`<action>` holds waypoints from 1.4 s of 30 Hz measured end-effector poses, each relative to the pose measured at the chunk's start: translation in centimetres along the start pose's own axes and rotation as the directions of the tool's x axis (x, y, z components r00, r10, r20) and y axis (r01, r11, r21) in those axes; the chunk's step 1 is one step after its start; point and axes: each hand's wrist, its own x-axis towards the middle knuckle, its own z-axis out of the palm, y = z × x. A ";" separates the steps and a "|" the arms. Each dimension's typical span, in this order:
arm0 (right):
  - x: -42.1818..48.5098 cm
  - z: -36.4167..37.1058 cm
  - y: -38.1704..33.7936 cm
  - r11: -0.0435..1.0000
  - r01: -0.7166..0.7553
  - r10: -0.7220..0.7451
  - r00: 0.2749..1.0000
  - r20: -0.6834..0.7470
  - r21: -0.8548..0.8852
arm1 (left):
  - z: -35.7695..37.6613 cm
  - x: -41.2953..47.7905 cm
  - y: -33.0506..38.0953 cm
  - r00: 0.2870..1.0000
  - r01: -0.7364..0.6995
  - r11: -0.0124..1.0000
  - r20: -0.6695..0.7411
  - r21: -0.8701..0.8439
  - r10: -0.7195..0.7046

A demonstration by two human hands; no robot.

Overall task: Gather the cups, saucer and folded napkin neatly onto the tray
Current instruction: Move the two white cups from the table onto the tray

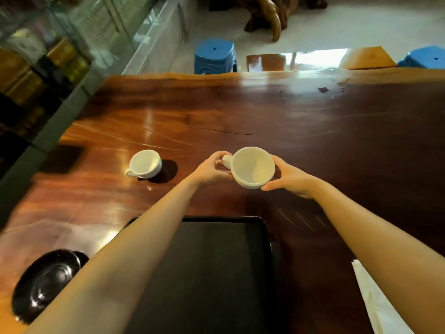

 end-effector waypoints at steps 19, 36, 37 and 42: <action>5.7 20.8 0.1 0.989 0.000 0.067 0.887 0.457 -0.145 | -7.0 -19.7 -14.9 0.823 0.066 0.938 -0.513 -0.340 -0.244; 7.0 23.7 2.5 0.979 -0.018 0.111 0.879 0.464 -0.201 | -7.2 -20.8 -18.0 0.812 0.118 0.866 -0.454 -0.487 -0.366; 7.1 23.7 2.5 0.979 -0.023 0.117 0.876 0.468 -0.202 | -7.2 -20.8 -18.0 0.813 0.124 0.869 -0.453 -0.480 -0.366; 7.6 23.1 1.5 0.962 -0.032 0.171 0.843 0.510 -0.269 | -8.6 -21.8 -17.5 0.810 0.230 0.884 -0.424 -0.407 -0.406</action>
